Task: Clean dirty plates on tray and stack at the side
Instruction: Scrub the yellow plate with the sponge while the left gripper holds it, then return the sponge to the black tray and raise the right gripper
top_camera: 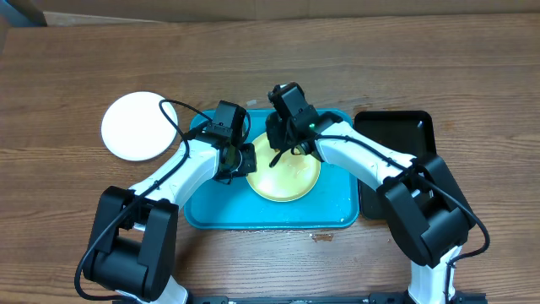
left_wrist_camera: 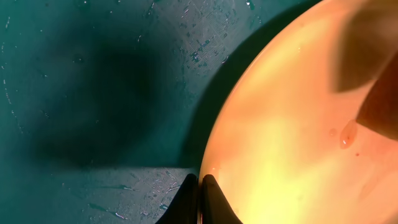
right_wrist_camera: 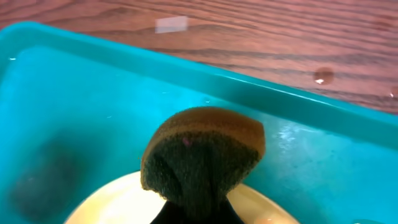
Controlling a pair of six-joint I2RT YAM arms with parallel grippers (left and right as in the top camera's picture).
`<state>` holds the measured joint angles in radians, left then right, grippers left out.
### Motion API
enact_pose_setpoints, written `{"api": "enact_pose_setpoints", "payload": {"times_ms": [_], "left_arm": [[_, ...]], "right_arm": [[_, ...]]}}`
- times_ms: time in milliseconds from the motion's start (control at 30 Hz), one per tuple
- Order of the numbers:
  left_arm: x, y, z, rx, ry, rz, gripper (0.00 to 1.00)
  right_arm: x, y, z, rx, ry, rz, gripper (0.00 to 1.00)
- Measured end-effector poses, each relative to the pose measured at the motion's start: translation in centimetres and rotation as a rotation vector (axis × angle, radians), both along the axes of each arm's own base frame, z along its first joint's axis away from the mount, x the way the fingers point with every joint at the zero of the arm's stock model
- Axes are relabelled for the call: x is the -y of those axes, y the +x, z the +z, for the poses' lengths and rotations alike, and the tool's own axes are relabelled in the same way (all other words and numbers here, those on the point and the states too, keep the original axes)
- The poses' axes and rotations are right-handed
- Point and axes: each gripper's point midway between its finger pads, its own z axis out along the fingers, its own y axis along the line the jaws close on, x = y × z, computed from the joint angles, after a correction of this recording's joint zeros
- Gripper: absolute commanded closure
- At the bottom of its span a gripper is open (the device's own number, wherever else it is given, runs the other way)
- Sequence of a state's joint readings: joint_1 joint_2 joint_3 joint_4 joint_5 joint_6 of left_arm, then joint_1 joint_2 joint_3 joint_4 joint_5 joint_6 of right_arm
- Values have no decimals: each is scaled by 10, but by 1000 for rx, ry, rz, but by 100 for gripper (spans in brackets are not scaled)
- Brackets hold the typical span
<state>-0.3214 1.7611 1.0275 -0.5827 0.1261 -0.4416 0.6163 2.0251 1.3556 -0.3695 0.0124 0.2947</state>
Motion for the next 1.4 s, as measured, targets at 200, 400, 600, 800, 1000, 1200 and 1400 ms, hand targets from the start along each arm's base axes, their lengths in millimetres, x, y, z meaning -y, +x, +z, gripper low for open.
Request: {"api": "enact_pose_setpoints", "payload": {"times_ms": [200, 400, 600, 800, 1000, 1200, 1400], "left_arm": [[0, 0, 0, 0, 0, 0, 96], [0, 0, 0, 0, 0, 0, 96], [0, 0, 0, 0, 1, -4, 96], [0, 0, 0, 1, 1, -7, 96], [0, 0, 0, 1, 1, -7, 96], [0, 0, 0, 1, 1, -7, 95], [0, 0, 0, 1, 1, -7, 94]], "right_arm": [[9, -8, -16, -20, -20, -26, 96], [17, -18, -23, -75, -44, -53, 96], [25, -30, -28, -129, -79, -63, 96], [30, -40, -10, -140, -84, -65, 96], [35, -43, 50, -64, -24, -72, 96], [88, -34, 84, -55, -11, -187, 96], [183, -26, 68, -167, -85, -384, 96]]}}
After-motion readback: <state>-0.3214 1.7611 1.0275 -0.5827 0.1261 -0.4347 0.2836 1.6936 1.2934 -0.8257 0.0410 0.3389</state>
